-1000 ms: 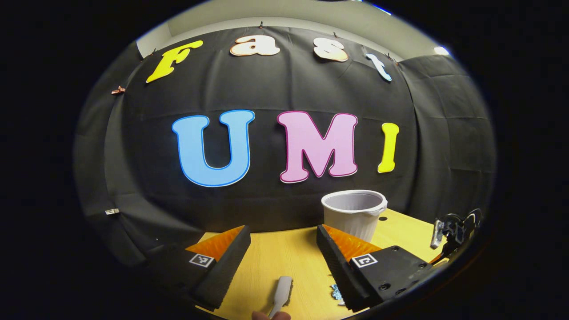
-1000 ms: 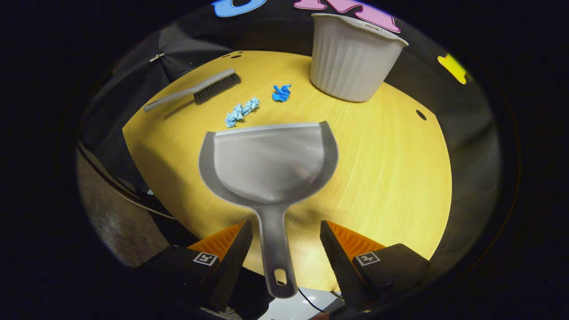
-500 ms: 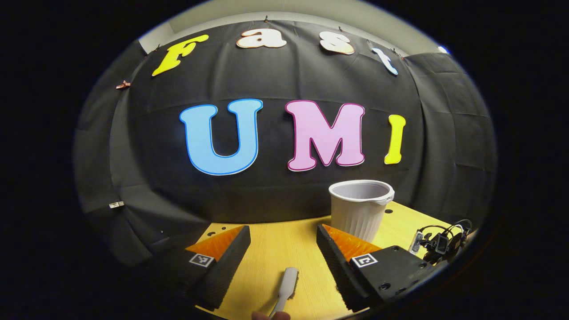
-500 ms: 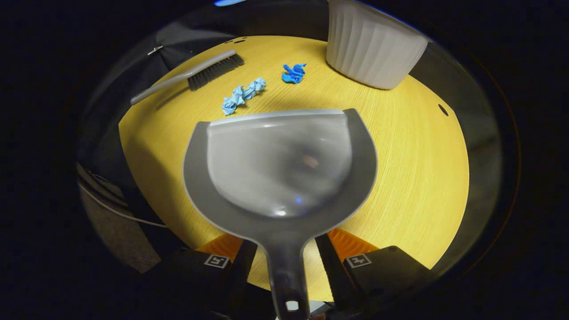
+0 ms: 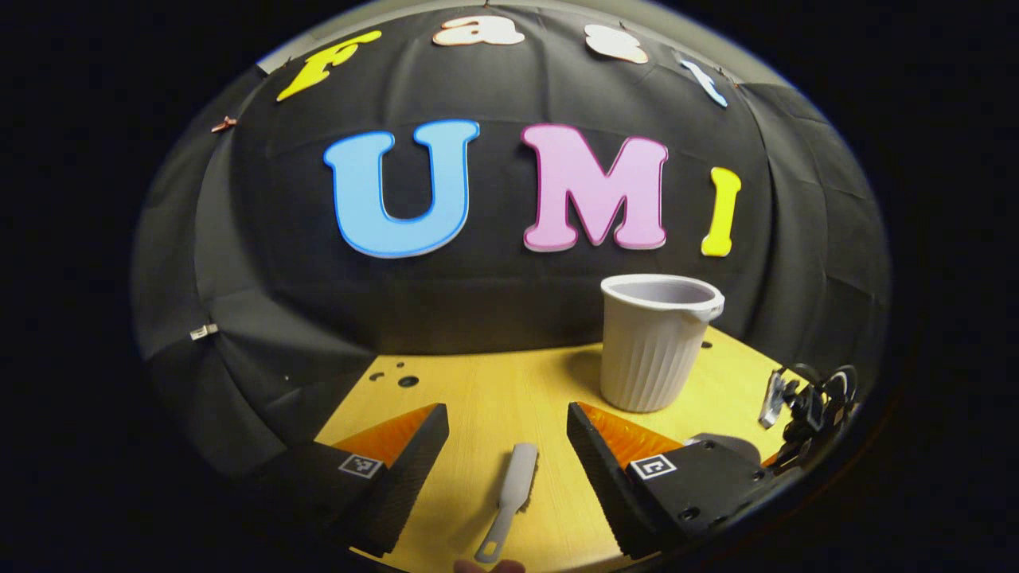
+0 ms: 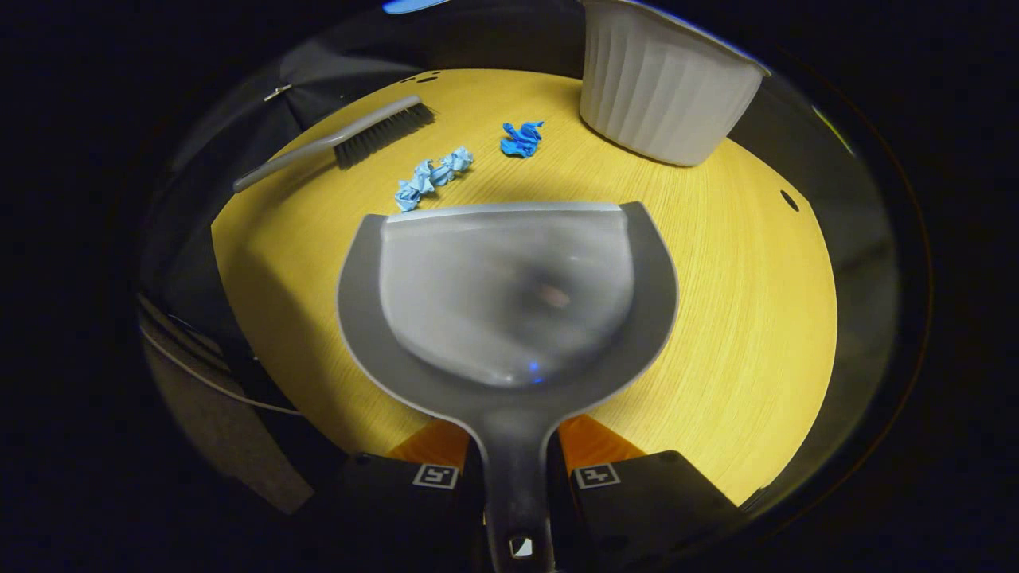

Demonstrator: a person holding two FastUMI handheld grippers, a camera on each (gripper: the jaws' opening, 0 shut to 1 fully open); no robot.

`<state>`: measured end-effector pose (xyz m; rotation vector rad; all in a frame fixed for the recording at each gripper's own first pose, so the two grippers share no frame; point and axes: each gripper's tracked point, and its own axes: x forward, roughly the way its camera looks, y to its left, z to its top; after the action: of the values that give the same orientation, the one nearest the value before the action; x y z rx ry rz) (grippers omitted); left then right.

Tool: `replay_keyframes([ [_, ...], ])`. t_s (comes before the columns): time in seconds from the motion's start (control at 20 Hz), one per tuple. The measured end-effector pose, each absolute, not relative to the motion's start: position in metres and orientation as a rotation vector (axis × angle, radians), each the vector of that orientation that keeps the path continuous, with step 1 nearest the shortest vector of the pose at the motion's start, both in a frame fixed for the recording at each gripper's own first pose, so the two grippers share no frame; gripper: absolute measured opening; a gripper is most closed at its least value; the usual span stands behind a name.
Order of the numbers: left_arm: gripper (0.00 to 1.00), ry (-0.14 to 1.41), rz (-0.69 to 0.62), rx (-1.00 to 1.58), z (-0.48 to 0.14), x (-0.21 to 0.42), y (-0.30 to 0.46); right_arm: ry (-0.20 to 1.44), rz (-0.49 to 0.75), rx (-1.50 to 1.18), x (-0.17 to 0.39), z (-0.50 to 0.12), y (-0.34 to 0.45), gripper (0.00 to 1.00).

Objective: Pick up the small broom and dustpan from the desktop, sweep the trash into the dustpan with the broom, and then empty the trash into the garbage bin.

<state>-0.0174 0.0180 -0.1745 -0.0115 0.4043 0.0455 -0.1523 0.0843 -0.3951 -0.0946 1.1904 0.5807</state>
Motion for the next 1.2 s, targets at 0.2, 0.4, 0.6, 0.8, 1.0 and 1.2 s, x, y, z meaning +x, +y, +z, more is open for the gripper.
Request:
replay_keyframes([
  [0.2, 0.94, 0.619, -0.06, -0.02, -0.248, -0.023, -0.005, 1.224, 0.641, -0.173, -0.162, -0.378, 0.067, 0.36],
  [0.4, 0.97, 0.789, -0.119, 0.026, -0.305, -0.019, -0.013, 1.188, 0.624, -0.138, -0.149, -0.363, 0.055, 0.36],
  [0.6, 0.95, 0.937, -0.116, 0.01, -0.35, -0.021, -0.012, 1.186, 0.604, -0.131, -0.141, -0.361, 0.046, 0.36],
  [0.8, 0.92, 0.973, -0.079, 0.118, -0.355, -0.013, 0.009, 1.184, 0.625, -0.153, -0.142, -0.359, 0.043, 0.3],
  [1.0, 0.88, 0.988, -0.093, 0.148, -0.352, -0.015, 0.018, 1.18, 0.629, -0.172, -0.143, -0.359, 0.044, 0.36],
  [1.2, 0.86, 0.965, -0.122, 0.218, -0.341, -0.016, 0.026, 1.171, 0.636, -0.178, -0.144, -0.359, 0.047, 0.36],
])
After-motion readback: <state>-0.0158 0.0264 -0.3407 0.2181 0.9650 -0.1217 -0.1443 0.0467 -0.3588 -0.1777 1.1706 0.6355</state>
